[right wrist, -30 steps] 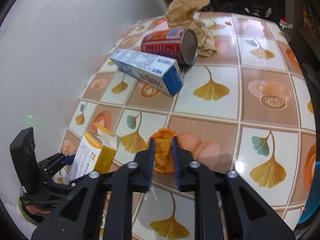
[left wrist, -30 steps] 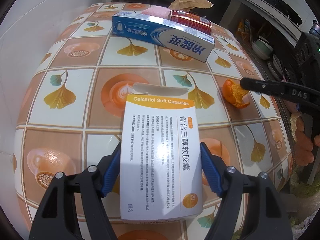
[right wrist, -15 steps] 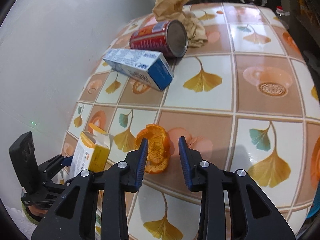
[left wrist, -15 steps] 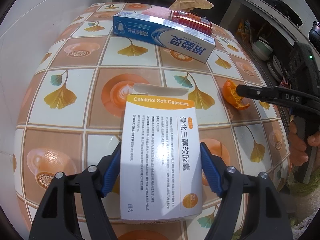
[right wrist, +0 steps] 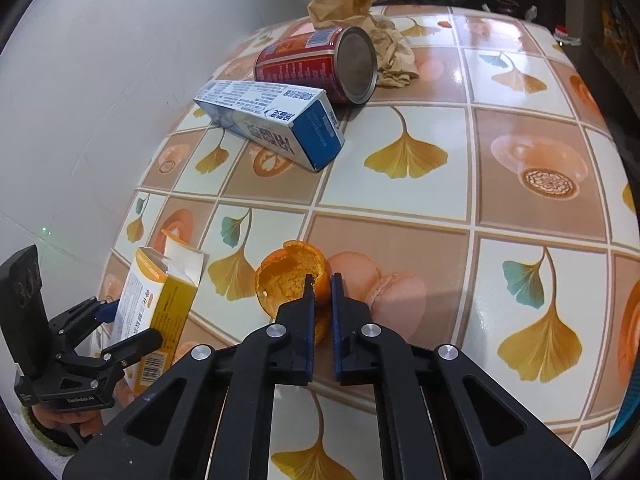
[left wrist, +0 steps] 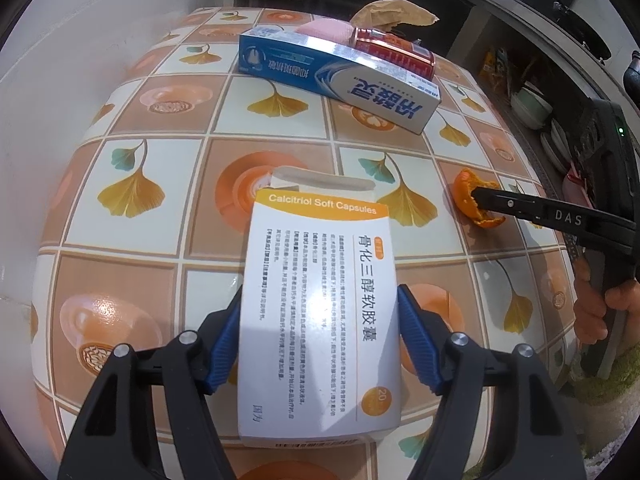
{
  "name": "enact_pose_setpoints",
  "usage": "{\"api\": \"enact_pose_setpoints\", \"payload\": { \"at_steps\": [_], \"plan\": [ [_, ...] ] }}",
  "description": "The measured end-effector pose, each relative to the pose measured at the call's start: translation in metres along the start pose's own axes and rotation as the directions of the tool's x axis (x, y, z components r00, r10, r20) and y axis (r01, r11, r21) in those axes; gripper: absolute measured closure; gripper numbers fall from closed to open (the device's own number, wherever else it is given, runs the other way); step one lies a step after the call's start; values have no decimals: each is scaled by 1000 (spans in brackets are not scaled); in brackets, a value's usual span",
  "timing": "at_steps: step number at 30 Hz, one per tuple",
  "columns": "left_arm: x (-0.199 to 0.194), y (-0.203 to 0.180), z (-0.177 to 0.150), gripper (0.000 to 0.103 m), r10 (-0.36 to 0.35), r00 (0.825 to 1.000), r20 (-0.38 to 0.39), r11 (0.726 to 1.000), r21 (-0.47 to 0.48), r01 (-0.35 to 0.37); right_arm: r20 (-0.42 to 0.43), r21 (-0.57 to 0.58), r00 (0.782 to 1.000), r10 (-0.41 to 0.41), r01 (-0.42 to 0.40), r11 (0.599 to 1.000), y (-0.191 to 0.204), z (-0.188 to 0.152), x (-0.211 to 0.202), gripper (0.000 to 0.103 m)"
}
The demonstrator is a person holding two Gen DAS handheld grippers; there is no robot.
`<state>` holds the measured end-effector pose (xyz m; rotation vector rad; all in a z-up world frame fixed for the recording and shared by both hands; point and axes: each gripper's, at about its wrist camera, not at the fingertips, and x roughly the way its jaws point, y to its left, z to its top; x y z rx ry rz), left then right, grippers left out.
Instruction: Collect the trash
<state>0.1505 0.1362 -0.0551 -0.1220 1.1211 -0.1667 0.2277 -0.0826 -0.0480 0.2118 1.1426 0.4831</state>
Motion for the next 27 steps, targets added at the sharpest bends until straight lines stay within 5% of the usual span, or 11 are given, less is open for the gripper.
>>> {"api": "enact_pose_setpoints", "payload": {
  "at_steps": [10,18,27],
  "plan": [
    [-17,-19,2,34,-19,999,44,999,34,17,89,100,995,43,-52,994,-27,-14,-37,98],
    [-29,-70,20,34,-107,992,64,981,169,95,239,237,971,21,-79,968,-67,-47,-97,98],
    [-23,-187,53,34,-264,964,-10,886,393,247,388,485,899,-201,-14,874,-158,-129,-189,98]
  ]
}}
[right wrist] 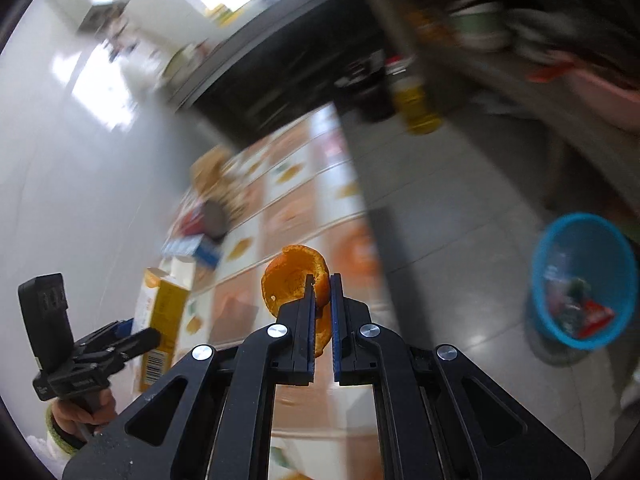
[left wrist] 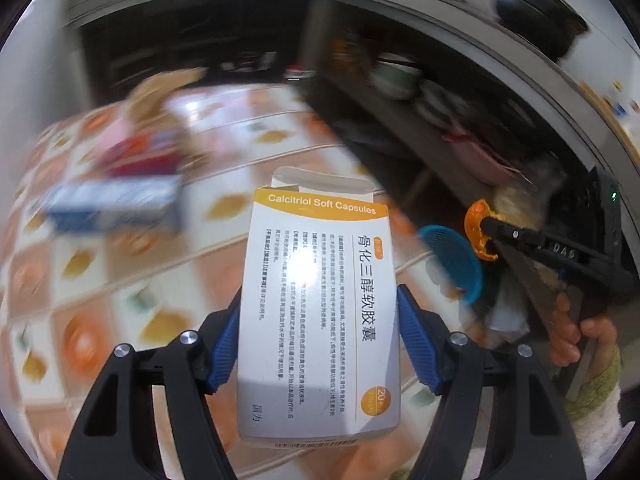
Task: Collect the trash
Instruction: 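Carry the capsule box and orange peel with both grippers to the blue wastebasket, then open both grippers over the wastebasket, dropping the capsule box and peel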
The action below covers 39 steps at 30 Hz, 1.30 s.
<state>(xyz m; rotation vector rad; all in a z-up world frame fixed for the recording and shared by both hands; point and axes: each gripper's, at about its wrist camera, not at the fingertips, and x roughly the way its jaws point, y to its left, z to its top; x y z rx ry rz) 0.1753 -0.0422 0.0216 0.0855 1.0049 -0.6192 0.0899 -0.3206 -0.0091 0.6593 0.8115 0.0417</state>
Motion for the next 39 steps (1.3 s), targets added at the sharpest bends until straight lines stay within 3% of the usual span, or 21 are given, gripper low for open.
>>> {"api": "enact_pose_setpoints", "payload": {
  "at_steps": [4,8,14,17,20,23,26,30,39],
  "plan": [
    [40,-57,32,34,-91,994,-60,990,101,96,53,149,991,-122,113,982,-68,-11,-33,98],
    [95,-110,58,34,-163,973,-161,969,158,189,54,288,970,-239,214,933,-132,-27,-49,98],
    [210,-183,87,34,-198,914,-355,950,160,268,-11,429,937,-349,320,845,-219,-49,-39,98],
    [259,-214,86,34,-198,874,-443,943,156,293,-52,471,935,-352,334,817,-250,-55,-28,98],
    [308,-248,86,34,-172,846,-504,942,167,291,-101,506,930,-353,354,787,-276,-53,-3,98],
    [344,-274,88,33,-154,832,-534,944,169,284,-118,523,928,-353,360,772,-292,-47,12,97],
    [370,-291,91,32,-166,816,-553,942,154,297,-124,540,924,-360,368,757,-312,-39,23,89],
    [376,-300,96,19,-171,834,-525,946,150,288,-131,540,904,-406,409,736,-325,-31,29,60],
    [335,-288,106,15,-248,847,-469,931,127,343,-101,525,894,-437,421,739,-309,-40,11,56]
  ]
}}
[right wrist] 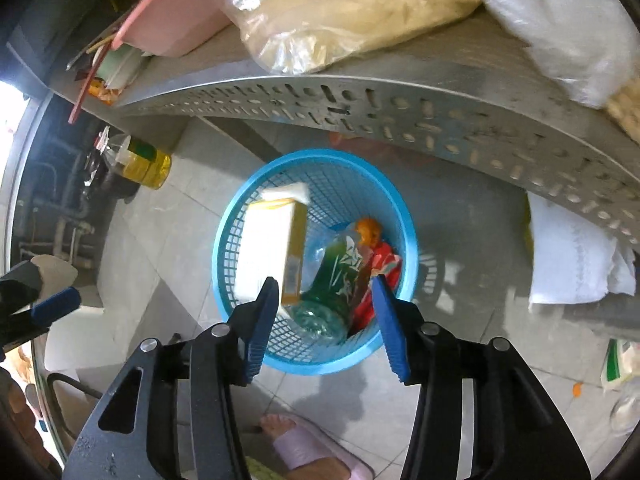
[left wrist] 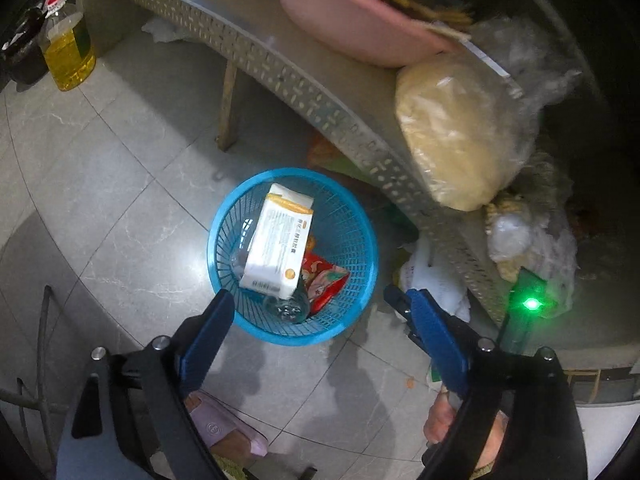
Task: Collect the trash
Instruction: 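Open both grippers over the wastebasket, dropping the capsule box and peel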
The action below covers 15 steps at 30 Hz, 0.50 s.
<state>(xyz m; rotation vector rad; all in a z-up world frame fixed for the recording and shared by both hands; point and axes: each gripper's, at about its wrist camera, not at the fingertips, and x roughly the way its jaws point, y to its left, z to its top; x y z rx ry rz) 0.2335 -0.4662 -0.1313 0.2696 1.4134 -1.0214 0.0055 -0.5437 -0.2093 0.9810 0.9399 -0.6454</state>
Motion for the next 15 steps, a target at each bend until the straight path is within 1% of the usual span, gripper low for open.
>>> {"api": "enact_pose_setpoints", "payload": {
  "at_steps": [6,9,12,15],
  "plan": [
    [-56,-6,-28,15,-36,997,74,999,28,34,24,-54,999,23,-21,998,11,-16,-20,56],
    [-92,-9,-48,15,-44,990,134,998,48,38,33,-75,999,43,-40,996,17,-23,-32,56],
    [-131,-10,-76,15,-51,976,212,996,77,35,36,-142,998,58,-52,989,33,-37,-47,55],
    [-170,-3,-110,15,-31,953,300,996,86,5,36,-231,997,72,-62,971,55,-53,-61,49]
  ]
}}
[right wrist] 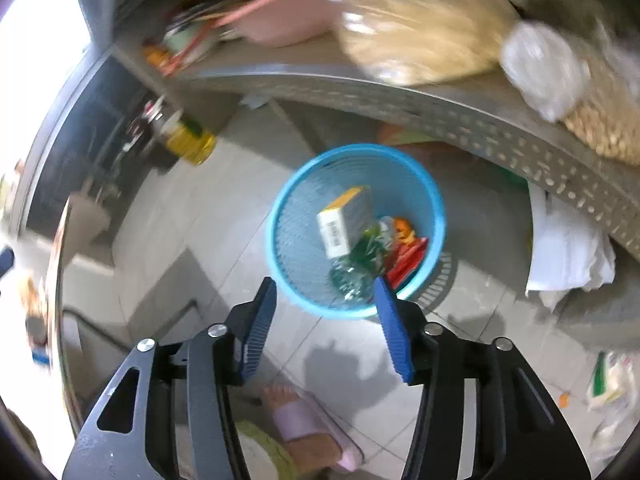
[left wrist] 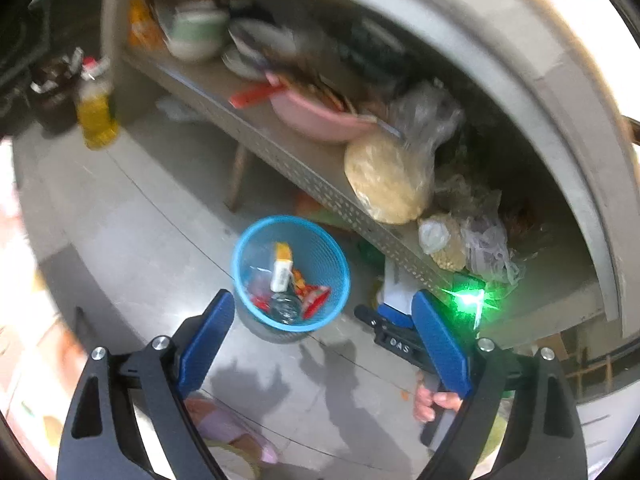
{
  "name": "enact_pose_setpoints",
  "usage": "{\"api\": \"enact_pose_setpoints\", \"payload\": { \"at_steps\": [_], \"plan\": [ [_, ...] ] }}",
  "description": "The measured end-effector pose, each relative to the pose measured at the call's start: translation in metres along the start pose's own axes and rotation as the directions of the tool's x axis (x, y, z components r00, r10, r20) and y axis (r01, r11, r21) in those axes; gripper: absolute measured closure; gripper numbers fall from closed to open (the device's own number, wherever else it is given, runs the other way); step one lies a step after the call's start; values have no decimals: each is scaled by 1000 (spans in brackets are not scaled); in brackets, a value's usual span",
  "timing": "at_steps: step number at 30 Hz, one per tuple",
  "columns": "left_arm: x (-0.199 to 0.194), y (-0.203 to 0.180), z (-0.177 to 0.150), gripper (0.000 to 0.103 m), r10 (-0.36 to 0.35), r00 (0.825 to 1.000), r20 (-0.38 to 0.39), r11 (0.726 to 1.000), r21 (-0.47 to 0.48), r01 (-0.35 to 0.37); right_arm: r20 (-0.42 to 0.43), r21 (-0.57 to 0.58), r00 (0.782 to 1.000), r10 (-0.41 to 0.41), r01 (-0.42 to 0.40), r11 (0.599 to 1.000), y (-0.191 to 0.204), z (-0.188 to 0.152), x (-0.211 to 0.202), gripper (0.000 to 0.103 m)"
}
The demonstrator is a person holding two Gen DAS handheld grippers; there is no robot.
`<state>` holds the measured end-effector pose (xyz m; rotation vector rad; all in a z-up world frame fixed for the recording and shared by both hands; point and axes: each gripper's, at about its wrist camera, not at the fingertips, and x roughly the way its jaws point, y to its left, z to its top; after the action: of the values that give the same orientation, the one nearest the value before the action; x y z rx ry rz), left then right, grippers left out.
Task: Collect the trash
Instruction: 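Open both grippers over the wastebasket, dropping the capsule box and peel, then swing both tools back from the wastebasket to the table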
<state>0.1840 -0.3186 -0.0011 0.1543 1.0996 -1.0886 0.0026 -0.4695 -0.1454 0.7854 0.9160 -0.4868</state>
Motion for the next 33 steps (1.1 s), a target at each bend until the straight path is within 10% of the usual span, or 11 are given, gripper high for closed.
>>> {"api": "enact_pose_setpoints", "payload": {
  "at_steps": [8,17,33],
  "plan": [
    [-100,48,-81,9,144,974,177,980,-161,-116,68,-290,993,97,-73,954,100,-22,-61,26],
    [-190,91,-171,8,356,896,267,909,-324,-264,127,-538,979,159,-67,840,205,-44,-97,8],
    [-277,137,-253,6,596,736,321,770,-489,-411,183,-778,970,159,44,627,337,-106,-103,8]
  ]
}}
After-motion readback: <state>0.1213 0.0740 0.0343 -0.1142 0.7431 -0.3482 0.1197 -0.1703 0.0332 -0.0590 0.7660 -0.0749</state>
